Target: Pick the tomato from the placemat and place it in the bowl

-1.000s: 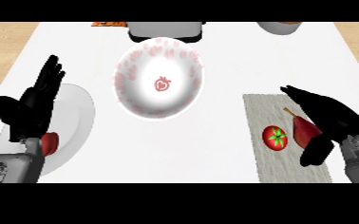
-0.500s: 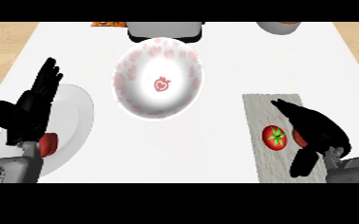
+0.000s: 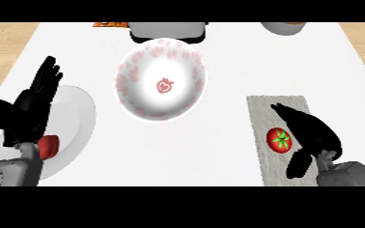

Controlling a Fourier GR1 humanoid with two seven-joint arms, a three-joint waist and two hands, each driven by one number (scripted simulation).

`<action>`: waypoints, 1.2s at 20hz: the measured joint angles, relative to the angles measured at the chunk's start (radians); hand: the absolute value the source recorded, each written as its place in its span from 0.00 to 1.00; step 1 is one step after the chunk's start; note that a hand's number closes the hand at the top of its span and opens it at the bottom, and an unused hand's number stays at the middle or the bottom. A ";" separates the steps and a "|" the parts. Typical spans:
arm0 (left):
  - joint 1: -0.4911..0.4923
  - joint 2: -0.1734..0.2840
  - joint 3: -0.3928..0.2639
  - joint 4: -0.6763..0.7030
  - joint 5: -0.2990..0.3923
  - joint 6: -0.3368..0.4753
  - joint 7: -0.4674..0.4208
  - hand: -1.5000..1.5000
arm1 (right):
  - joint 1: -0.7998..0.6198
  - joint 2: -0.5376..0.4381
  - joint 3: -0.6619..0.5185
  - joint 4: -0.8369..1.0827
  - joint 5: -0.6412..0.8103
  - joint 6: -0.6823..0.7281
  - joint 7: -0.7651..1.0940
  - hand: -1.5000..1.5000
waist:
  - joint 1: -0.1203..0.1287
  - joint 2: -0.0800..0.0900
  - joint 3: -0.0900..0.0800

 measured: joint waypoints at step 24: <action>-0.051 -0.054 0.010 0.051 -0.042 -0.051 -0.027 0.50 | -0.238 0.360 0.144 0.274 0.199 -0.136 -0.001 1.00 | 0.064 0.002 -0.008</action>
